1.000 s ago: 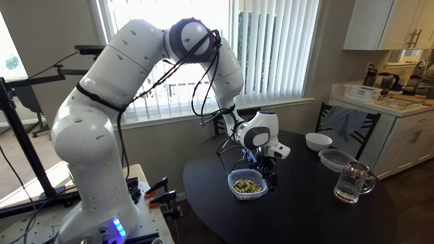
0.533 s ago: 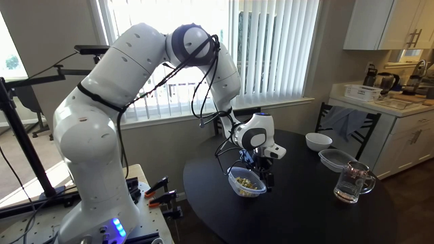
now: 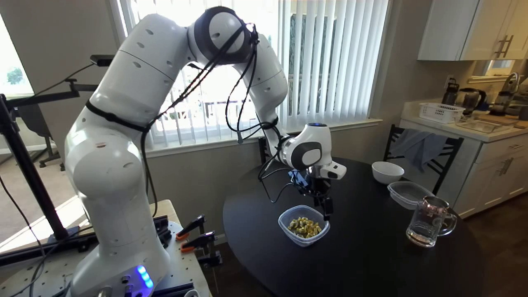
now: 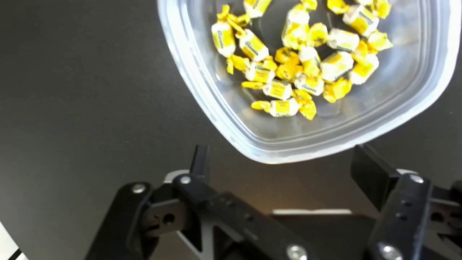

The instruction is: Pour out the contents from the bowl onto the table

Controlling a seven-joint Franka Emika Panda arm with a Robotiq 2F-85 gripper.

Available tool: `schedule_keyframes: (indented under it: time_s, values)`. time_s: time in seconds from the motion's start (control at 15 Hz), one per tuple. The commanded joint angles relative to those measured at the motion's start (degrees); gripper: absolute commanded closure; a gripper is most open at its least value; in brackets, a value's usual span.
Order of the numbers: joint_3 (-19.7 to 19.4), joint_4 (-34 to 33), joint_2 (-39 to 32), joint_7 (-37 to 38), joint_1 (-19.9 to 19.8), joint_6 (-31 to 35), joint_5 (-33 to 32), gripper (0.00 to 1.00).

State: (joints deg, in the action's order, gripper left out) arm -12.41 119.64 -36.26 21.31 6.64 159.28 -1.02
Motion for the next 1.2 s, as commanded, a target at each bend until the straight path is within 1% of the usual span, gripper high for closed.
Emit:
schedule_keyframes:
  time_s: [0.0,0.13,0.27,0.4,0.47,0.67,0.8,0.93,1.07,1.13]
  values:
    - [-3.5,2.2,2.1,-4.0,1.0,-5.3,-5.5,0.00]
    - [-6.3,1.1,1.3,-2.5,2.1,-6.8,-9.7,0.00]
    - [-7.3,0.5,1.0,-2.6,1.8,-7.1,-12.4,0.00]
    - [-6.6,0.0,0.3,-3.1,1.0,-7.0,-13.1,0.00]
    - [-5.3,0.0,0.1,-3.8,0.4,-7.3,-12.5,0.00]
    - [-3.6,-0.9,-1.9,-4.8,0.4,-7.9,-12.3,0.00]
    - [-3.9,-3.8,-5.5,-4.2,1.1,-7.4,-13.1,0.00]
    - [-5.3,-8.3,-9.7,-2.7,1.7,-8.3,-13.3,0.00]
    - [-5.5,-12.1,-12.5,-3.2,1.0,-9.5,-12.5,0.00]
    - [-5.4,-13.7,-13.6,-3.7,0.5,-10.2,-12.1,0.11]
